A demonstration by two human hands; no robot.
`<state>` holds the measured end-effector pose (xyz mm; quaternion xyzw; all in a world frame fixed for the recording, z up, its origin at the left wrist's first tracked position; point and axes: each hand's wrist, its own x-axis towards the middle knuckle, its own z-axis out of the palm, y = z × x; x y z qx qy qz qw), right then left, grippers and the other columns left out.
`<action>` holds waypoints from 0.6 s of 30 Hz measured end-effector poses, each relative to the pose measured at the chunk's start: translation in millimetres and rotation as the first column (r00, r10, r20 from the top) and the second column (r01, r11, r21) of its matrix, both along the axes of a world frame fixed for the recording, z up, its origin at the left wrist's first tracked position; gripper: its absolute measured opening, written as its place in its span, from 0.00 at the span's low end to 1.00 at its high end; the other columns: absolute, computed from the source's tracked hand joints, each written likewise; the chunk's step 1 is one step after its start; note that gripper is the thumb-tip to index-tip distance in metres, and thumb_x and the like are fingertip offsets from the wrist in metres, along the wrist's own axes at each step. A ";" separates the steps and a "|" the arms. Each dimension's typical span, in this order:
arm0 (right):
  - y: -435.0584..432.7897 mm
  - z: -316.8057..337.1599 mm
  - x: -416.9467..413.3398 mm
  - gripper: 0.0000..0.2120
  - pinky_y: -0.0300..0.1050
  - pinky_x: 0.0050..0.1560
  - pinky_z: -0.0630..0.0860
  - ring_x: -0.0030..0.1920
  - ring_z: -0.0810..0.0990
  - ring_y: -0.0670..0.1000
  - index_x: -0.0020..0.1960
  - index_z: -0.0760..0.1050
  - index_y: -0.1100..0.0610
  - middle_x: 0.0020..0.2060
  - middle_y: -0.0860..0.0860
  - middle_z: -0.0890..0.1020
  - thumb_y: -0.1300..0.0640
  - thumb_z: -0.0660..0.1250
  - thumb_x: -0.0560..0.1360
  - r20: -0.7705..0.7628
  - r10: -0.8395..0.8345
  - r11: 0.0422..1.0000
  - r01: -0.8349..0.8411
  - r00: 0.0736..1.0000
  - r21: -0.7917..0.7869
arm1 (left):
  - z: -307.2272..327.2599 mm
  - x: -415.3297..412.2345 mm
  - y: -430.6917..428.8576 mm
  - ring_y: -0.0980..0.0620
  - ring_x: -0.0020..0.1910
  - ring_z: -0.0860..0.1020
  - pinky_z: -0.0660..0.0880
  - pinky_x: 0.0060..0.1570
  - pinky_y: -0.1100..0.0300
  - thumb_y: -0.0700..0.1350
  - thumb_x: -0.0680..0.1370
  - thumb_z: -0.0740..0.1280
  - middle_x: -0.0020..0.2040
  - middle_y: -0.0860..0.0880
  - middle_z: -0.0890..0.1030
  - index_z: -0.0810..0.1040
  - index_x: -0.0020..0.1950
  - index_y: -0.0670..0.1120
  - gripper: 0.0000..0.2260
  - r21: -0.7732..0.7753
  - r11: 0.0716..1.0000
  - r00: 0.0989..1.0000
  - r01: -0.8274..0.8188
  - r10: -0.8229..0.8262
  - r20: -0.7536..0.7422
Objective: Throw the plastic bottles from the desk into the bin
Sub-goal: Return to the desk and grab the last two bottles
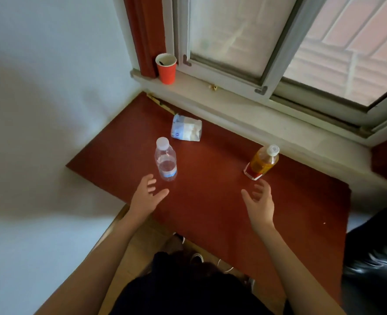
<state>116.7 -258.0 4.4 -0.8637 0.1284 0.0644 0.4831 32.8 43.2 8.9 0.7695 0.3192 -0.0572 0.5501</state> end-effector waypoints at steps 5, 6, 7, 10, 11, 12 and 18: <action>2.8 -17.7 44.5 0.43 0.49 0.61 0.75 0.64 0.76 0.51 0.75 0.58 0.50 0.68 0.52 0.73 0.49 0.78 0.68 -0.076 -0.208 0.977 0.211 0.975 0.041 | -17.4 49.1 18.8 0.53 0.67 0.71 0.69 0.66 0.52 0.48 0.65 0.79 0.70 0.51 0.70 0.63 0.73 0.50 0.41 0.002 0.999 0.998 0.038 -0.038 0.042; 3.6 -20.6 54.7 0.44 0.48 0.61 0.74 0.63 0.76 0.51 0.75 0.58 0.49 0.67 0.51 0.73 0.48 0.79 0.66 -0.070 -0.227 0.972 0.230 0.971 0.048 | -21.1 57.6 23.4 0.54 0.65 0.73 0.70 0.66 0.51 0.48 0.64 0.80 0.67 0.52 0.72 0.66 0.70 0.52 0.39 0.019 0.998 0.995 0.061 -0.062 0.073; 5.2 -22.8 64.9 0.45 0.48 0.60 0.75 0.62 0.77 0.50 0.74 0.58 0.47 0.66 0.51 0.74 0.47 0.79 0.64 -0.064 -0.241 0.968 0.245 0.968 0.056 | -25.1 65.4 27.7 0.54 0.62 0.75 0.72 0.65 0.49 0.49 0.62 0.80 0.64 0.52 0.75 0.68 0.68 0.54 0.37 0.046 0.995 0.992 0.087 -0.091 0.092; 9.5 -30.4 90.0 0.46 0.50 0.60 0.76 0.59 0.80 0.50 0.72 0.59 0.46 0.63 0.50 0.77 0.45 0.81 0.61 -0.051 -0.306 0.949 0.309 0.951 0.059 | -34.2 82.6 35.0 0.53 0.57 0.79 0.76 0.60 0.48 0.50 0.62 0.80 0.58 0.51 0.79 0.72 0.63 0.55 0.32 0.076 0.987 0.983 0.143 -0.150 0.102; 10.9 -32.2 95.0 0.45 0.50 0.59 0.76 0.58 0.80 0.51 0.71 0.60 0.47 0.62 0.50 0.78 0.46 0.81 0.61 -0.049 -0.326 0.943 0.328 0.944 0.056 | -33.2 86.5 34.4 0.55 0.56 0.79 0.76 0.59 0.50 0.49 0.62 0.80 0.57 0.52 0.79 0.72 0.62 0.55 0.31 0.084 0.986 0.985 0.142 -0.149 0.092; 12.2 -33.9 98.4 0.44 0.50 0.58 0.76 0.57 0.80 0.52 0.69 0.61 0.48 0.61 0.50 0.78 0.47 0.81 0.61 -0.049 -0.344 0.936 0.346 0.938 0.059 | -34.1 89.7 34.0 0.56 0.55 0.79 0.76 0.58 0.52 0.48 0.63 0.80 0.56 0.53 0.80 0.73 0.61 0.54 0.30 0.078 0.987 0.986 0.139 -0.146 0.087; 23.0 -26.8 101.0 0.33 0.43 0.53 0.73 0.52 0.80 0.49 0.66 0.67 0.54 0.52 0.47 0.79 0.56 0.80 0.66 0.000 -0.409 0.909 0.408 0.912 0.086 | -29.6 109.5 38.9 0.62 0.52 0.80 0.75 0.55 0.59 0.51 0.64 0.78 0.53 0.57 0.82 0.73 0.62 0.55 0.28 0.048 0.970 0.968 0.237 -0.240 0.078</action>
